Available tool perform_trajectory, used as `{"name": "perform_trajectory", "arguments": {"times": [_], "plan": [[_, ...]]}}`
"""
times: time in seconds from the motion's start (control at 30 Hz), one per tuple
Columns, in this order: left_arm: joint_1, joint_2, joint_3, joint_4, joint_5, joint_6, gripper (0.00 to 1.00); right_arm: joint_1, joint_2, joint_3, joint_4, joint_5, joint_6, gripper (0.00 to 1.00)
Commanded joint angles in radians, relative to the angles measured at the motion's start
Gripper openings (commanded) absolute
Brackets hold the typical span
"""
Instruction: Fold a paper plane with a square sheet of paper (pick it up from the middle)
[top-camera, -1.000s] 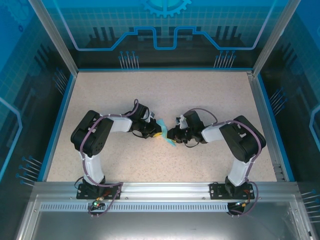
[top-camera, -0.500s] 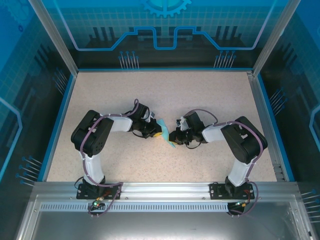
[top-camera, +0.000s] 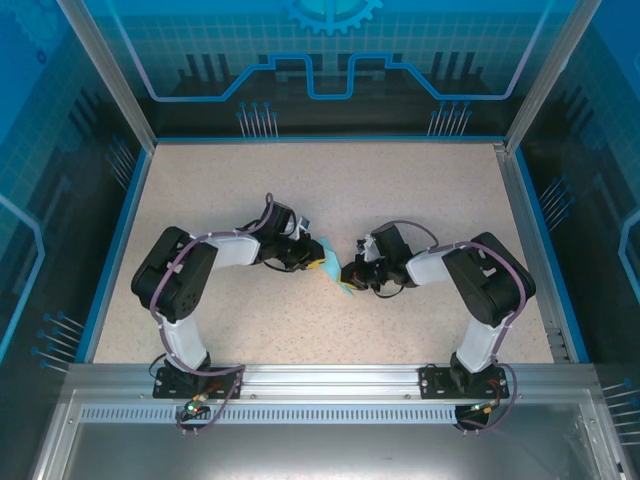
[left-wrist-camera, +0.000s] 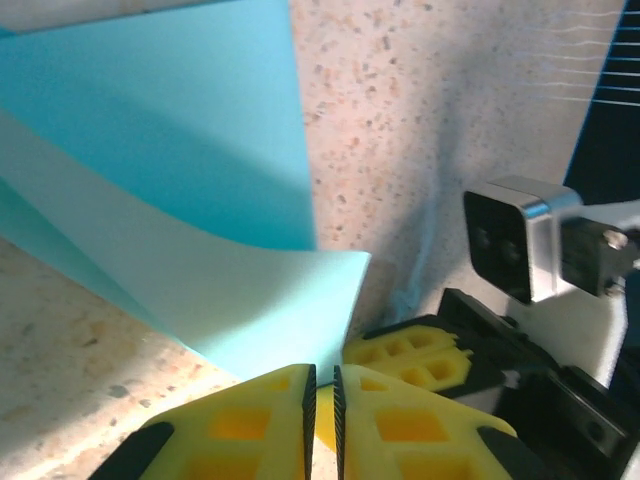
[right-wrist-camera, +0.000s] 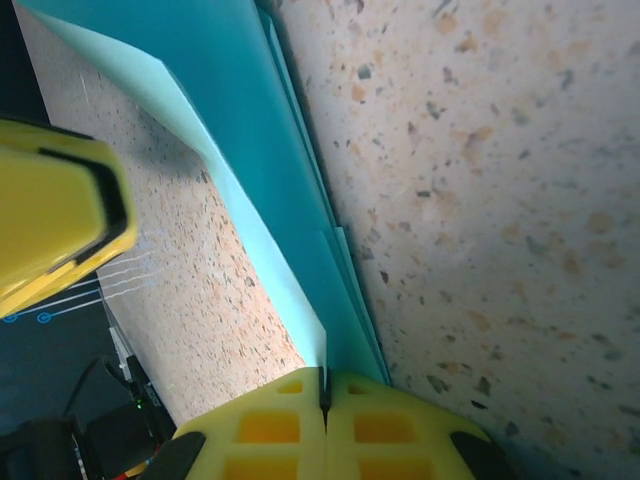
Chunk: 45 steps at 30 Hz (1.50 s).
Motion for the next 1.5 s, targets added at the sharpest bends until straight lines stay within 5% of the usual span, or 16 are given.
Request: {"name": "perform_trajectory", "arguments": {"times": [0.0, 0.87, 1.47], "plan": [[-0.018, -0.019, -0.031, 0.024, 0.029, 0.016, 0.16, -0.018, 0.032, -0.015, -0.006, -0.015, 0.024, 0.04], [-0.048, 0.107, 0.041, -0.083, -0.051, -0.001, 0.09, -0.025, 0.061, -0.004, -0.02, -0.041, 0.021, 0.06], [-0.048, 0.124, 0.066, -0.172, -0.088, 0.006, 0.08, -0.027, -0.045, 0.042, -0.274, -0.056, -0.183, 0.13]]}}
